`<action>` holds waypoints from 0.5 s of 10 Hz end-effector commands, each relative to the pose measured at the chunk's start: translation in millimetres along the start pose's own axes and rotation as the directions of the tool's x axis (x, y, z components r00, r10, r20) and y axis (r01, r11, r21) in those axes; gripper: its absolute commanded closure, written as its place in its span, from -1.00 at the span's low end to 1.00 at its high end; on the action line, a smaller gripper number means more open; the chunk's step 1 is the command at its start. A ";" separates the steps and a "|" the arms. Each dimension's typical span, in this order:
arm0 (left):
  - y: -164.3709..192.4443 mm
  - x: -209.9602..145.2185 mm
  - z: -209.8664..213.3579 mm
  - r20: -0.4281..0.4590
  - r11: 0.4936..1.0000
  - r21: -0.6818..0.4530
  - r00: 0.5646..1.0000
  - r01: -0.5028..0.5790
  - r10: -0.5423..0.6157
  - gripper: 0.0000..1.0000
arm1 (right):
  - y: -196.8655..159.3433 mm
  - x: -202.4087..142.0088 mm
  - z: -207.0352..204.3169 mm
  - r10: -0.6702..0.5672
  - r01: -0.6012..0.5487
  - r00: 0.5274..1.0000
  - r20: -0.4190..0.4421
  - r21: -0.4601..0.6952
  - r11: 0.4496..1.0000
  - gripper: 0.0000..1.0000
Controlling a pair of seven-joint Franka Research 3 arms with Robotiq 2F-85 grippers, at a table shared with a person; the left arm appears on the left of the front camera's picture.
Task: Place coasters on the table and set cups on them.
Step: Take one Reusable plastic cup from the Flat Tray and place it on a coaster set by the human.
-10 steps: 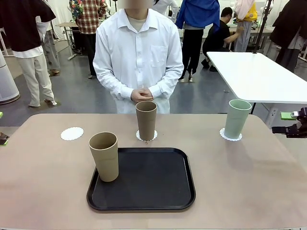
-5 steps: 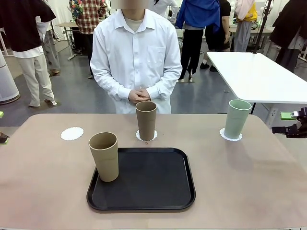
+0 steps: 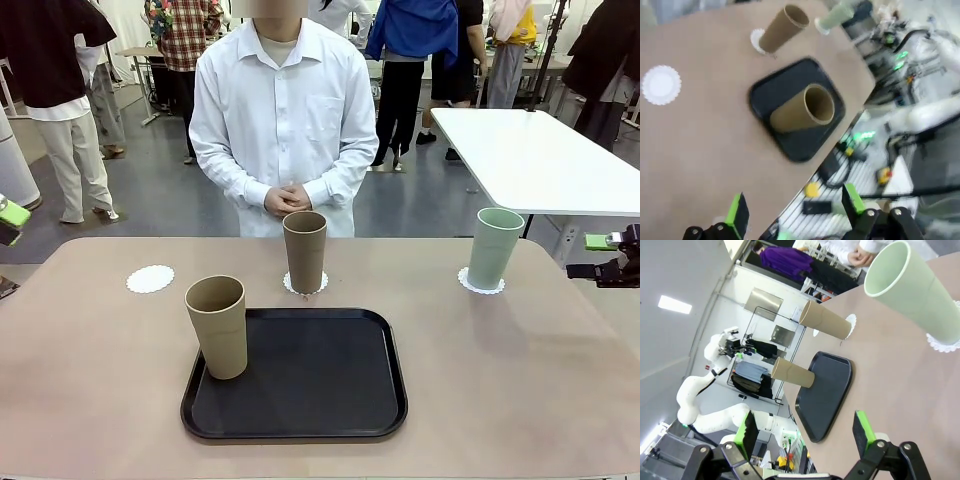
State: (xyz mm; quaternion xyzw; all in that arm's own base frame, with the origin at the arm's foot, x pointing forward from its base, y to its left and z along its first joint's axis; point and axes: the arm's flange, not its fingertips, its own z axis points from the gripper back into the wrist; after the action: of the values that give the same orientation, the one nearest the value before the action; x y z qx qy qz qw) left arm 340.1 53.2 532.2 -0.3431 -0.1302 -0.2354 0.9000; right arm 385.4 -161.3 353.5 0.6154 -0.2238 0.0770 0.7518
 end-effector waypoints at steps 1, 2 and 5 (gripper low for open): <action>-33.9 -6.1 -18.5 -0.069 0.965 0.186 0.982 0.184 -0.174 -1.00 | 0.9 -0.2 0.6 0.005 -0.005 1.000 0.003 0.008 1.000 -1.00; -54.3 0.8 -27.1 -0.108 0.947 0.222 0.971 0.232 -0.212 -1.00 | 0.9 -0.2 0.6 0.005 -0.005 1.000 0.003 0.008 1.000 -1.00; -91.0 15.8 -89.1 -0.222 0.860 0.326 0.916 0.393 -0.335 -1.00 | 0.9 -0.2 0.6 0.005 -0.005 1.000 0.003 0.008 1.000 -1.00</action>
State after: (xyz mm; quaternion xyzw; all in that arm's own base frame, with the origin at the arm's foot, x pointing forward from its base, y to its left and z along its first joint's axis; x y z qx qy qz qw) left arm 307.9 -57.0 543.9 -0.1520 -0.1613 -0.3997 0.8895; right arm 385.1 -162.0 353.5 0.6152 -0.2245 0.0762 0.7519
